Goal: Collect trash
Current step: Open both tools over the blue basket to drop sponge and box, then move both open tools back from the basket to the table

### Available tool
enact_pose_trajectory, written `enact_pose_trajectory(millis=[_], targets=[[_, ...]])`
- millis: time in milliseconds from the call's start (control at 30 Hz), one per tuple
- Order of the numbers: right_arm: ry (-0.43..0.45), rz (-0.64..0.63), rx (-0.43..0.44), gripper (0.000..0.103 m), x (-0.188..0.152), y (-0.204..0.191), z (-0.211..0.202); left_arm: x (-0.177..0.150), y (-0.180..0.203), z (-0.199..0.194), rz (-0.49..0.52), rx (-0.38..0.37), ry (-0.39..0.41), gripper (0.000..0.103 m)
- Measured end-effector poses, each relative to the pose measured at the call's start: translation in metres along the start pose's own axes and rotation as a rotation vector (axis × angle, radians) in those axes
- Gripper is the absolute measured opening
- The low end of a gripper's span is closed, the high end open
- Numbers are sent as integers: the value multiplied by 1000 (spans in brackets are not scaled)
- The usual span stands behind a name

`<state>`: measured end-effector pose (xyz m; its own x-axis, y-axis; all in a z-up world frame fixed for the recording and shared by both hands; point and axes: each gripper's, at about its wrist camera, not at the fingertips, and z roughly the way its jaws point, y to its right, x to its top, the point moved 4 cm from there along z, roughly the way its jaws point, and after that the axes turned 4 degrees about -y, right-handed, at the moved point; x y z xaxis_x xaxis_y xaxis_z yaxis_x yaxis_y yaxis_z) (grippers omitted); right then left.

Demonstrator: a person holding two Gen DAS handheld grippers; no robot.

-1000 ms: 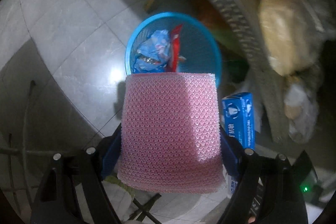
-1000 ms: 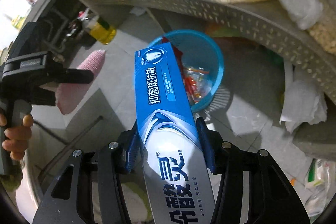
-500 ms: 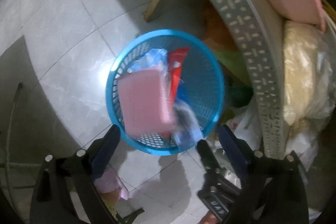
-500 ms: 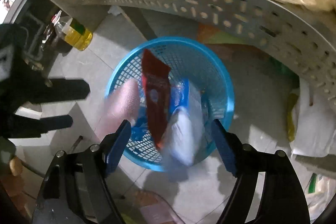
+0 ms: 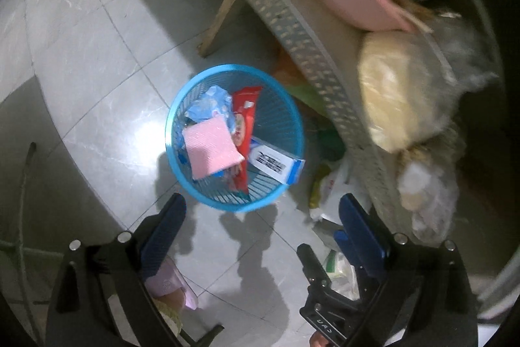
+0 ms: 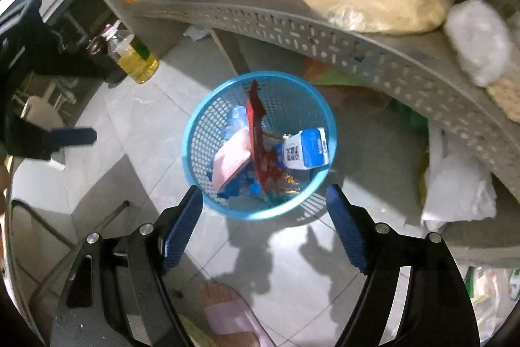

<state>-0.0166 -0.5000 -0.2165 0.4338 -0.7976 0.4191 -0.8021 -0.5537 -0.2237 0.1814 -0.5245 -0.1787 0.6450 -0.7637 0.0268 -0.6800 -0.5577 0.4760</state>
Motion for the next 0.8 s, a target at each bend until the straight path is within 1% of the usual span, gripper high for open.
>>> enact_pose_trajectory(millis=[67, 100, 167, 200, 267, 300, 367, 400, 433, 533, 600, 667, 767, 800], targets=[[12, -18, 7, 75, -9, -2, -16, -13, 4, -21, 28, -9, 26, 93], [15, -24, 9, 76, -9, -6, -17, -23, 6, -38, 43, -23, 50, 93], [24, -43, 17, 77, -15, -10, -29, -35, 7, -55, 50, -26, 71, 93], [28, -48, 20, 77, -17, -12, -33, -44, 7, -69, 51, -46, 90, 93], [37, -63, 27, 77, -24, -19, -41, -61, 7, -96, 41, -111, 143, 93], [43, -70, 32, 77, -25, -22, -46, -70, 6, -109, 38, -128, 172, 93], [61, -91, 38, 77, -27, -31, -57, -87, 6, -129, 47, -146, 220, 93], [75, -105, 40, 77, -26, -36, -64, -101, 6, -143, 61, -150, 258, 93], [90, -118, 39, 77, -25, -41, -71, -111, 7, -152, 75, -149, 283, 93], [153, -173, 53, 82, -20, -63, -98, -148, 3, -182, 116, -139, 365, 93], [195, -210, 70, 86, -17, -78, -115, -171, -5, -198, 115, -123, 407, 93], [240, -260, 105, 94, -17, -99, -134, -192, -15, -214, 106, -110, 458, 94], [291, -335, 118, 95, -20, -130, -153, -230, -39, -244, 85, -50, 588, 96], [301, -359, 118, 95, -21, -139, -157, -237, -45, -250, 80, -34, 613, 97]])
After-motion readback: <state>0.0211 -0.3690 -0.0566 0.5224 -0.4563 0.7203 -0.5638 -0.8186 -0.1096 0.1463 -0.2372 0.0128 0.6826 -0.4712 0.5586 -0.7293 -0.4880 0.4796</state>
